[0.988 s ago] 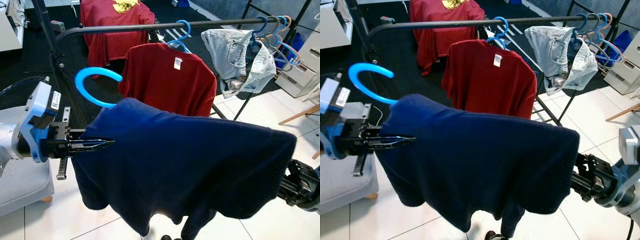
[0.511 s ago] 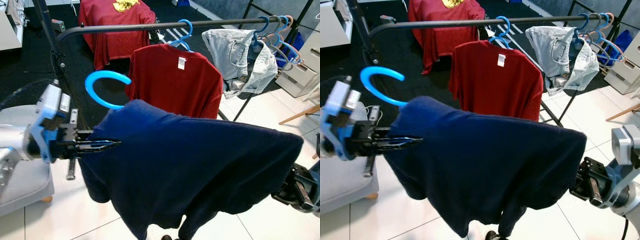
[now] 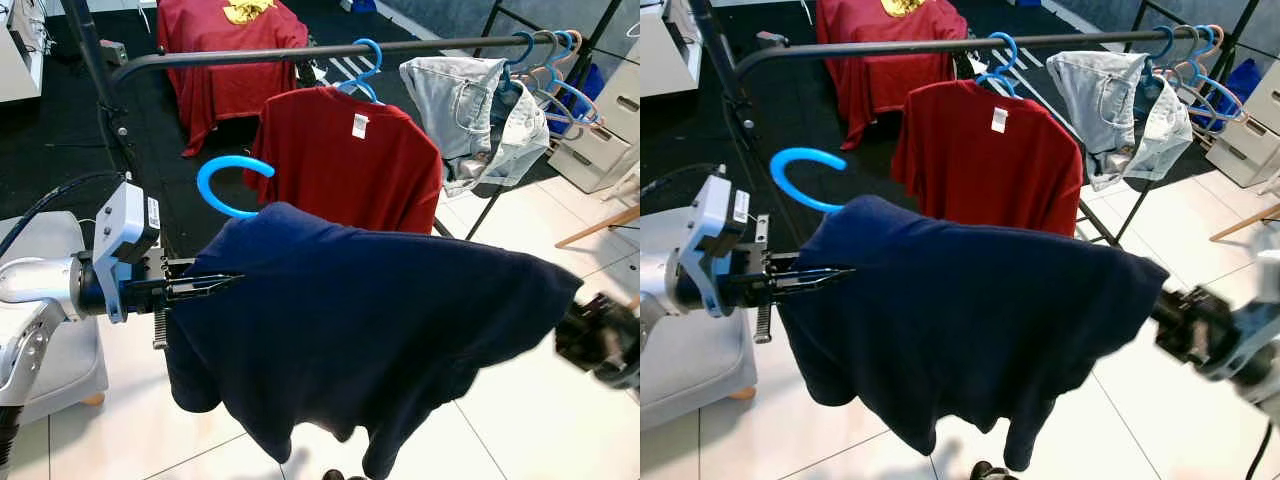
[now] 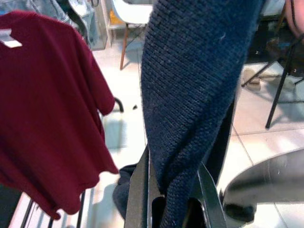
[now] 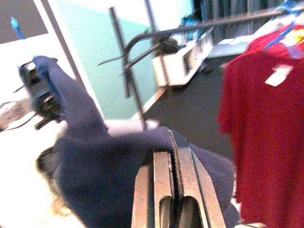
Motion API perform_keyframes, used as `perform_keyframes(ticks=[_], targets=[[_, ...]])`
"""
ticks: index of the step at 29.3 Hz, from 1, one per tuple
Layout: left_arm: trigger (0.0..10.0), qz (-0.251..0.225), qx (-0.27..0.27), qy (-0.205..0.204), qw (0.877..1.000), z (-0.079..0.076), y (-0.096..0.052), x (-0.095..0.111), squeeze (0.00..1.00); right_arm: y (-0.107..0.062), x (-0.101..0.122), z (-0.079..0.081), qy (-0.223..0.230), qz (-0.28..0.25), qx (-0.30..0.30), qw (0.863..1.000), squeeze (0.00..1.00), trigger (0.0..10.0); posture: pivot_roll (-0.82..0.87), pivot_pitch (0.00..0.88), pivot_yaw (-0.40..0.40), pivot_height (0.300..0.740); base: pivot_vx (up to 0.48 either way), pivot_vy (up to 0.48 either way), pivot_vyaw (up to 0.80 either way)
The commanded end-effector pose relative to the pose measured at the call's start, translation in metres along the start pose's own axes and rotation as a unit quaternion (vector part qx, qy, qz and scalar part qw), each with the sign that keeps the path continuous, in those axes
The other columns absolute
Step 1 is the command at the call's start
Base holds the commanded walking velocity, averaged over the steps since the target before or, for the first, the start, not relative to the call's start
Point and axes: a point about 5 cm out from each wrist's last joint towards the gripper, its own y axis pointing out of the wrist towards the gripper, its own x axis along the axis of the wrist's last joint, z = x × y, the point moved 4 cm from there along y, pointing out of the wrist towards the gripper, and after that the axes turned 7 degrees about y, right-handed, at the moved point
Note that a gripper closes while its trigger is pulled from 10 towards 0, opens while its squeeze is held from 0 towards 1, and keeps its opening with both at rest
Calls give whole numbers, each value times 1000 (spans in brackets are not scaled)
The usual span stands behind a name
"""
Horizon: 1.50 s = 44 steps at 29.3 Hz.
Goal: Hang hanger
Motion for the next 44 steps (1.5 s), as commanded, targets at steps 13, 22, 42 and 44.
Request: perform_keyframes(ticks=[13,22,42,44], targets=[[10000,94,87,45,991,26,-25,-24,0,-35,23,-56,-70,-52,-203,975,0,0,31,159,-55,740,0,0,0],[10000,109,173,64,977,52,-37,-26,0,-59,30,-89,-80,-78,-325,939,0,0,29,166,-54,740,0,0,0],[10000,19,349,97,932,102,-11,11,0,11,-77,-28,2,126,-140,982,0,0,30,180,-49,740,0,0,0],[10000,-9,349,93,932,101,-2,19,0,16,-83,-25,7,135,-134,982,0,0,28,178,-48,740,0,0,0]])
